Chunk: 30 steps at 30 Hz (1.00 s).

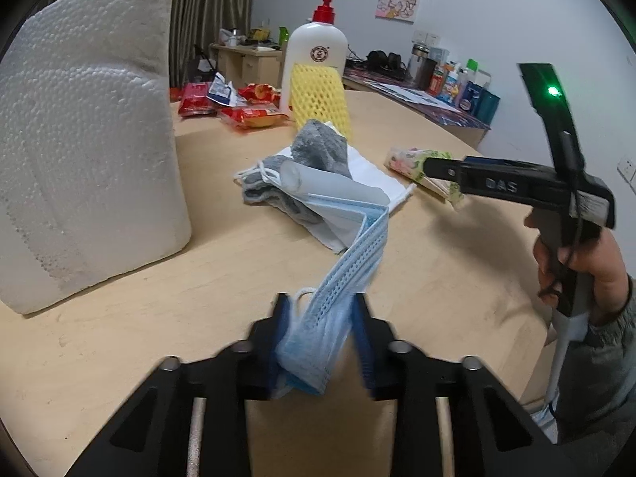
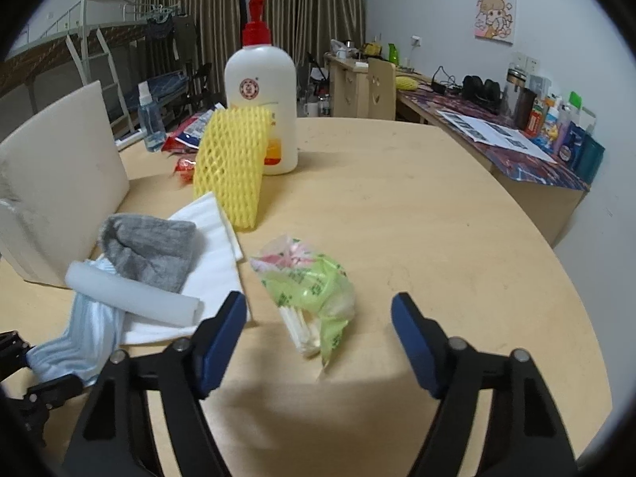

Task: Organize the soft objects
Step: 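Grasp the blue face mask with the left gripper while the right gripper grasps the green snack bag, then lift the blue mask with the left gripper while the right gripper lifts the green bag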

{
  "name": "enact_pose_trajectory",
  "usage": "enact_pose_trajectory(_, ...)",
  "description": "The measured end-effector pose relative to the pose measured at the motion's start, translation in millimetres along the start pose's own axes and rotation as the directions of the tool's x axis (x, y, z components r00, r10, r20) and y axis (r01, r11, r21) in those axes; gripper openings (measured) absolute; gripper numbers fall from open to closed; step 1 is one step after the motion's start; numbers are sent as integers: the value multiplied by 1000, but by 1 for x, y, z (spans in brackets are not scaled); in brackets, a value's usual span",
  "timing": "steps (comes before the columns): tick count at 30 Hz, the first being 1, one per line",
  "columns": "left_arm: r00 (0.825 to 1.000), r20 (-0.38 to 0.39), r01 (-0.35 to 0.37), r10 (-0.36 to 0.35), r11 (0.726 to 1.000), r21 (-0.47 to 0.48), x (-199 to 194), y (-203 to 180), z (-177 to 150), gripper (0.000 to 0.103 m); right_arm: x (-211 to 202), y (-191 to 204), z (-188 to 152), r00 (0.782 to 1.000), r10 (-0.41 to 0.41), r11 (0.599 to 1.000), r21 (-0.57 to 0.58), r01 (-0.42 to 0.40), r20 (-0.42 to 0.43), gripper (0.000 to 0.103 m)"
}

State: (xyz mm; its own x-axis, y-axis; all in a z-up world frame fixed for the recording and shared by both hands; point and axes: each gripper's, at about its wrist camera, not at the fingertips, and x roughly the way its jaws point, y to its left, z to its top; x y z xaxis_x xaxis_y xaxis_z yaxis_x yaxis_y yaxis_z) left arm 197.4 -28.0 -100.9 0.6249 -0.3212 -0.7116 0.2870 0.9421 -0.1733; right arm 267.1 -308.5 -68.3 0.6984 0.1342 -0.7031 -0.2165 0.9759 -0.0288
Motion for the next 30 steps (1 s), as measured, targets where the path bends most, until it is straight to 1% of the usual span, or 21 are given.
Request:
enact_pose_trajectory(1,1000,-2,5,-5,1000,1,1,0,0,16,2,-1,2,1000,3,1000,1,-3,-7,75)
enact_pose_trajectory(3,1000,-1,19,-19,1000,-4,0,1,0,11,6,0,3,1000,15,1000,2,-15,-16,74)
enact_pose_trajectory(7,999,6,51,-51,999,-1,-2,0,0,8,13,-1,5,999,14,1000,9,-13,-34,72)
enact_pose_trajectory(8,999,9,53,-53,999,1,-2,0,0,8,14,-1,5,999,15,1000,8,-15,-37,70)
enact_pose_trajectory(9,998,13,57,-57,998,2,-3,0,0,8,16,-1,5,999,11,1000,5,-11,-44,65)
enact_pose_trajectory(10,998,18,63,-63,998,2,-4,0,0,8,18,0,4,998,12,1000,4,-12,-53,63)
enact_pose_trajectory(12,997,24,70,-70,998,-3,-5,1,0,8,22,0,4,997,12,1000,9,-11,-73,48)
enact_pose_trajectory(14,997,25,80,-80,997,-8,-6,2,0,7,23,-1,4,997,14,1000,16,-13,-79,47)
enact_pose_trajectory(16,995,28,94,-94,995,-16,-8,4,0,6,22,-3,4,996,33,999,30,-30,-81,46)
enact_pose_trajectory(17,995,28,99,-98,995,-17,-8,4,-1,6,21,-4,4,996,37,999,37,-34,-78,45)
enact_pose_trajectory(18,994,28,102,-101,995,-19,-8,4,-1,6,20,-5,4,997,38,999,38,-35,-73,40)
enact_pose_trajectory(20,994,27,107,-107,994,-23,-8,5,0,6,19,-4,4,997,42,998,40,-40,-64,37)
enact_pose_trajectory(21,994,29,108,-108,994,-23,-8,5,0,6,20,-4,3,997,45,998,43,-42,-65,32)
enact_pose_trajectory(23,994,31,108,-107,994,-20,-8,5,-1,6,19,-6,2,997,45,998,49,-42,-57,28)
enact_pose_trajectory(30,989,51,139,-138,990,-25,-12,7,-1,5,6,-7,1,998,57,997,60,-55,-19,27)
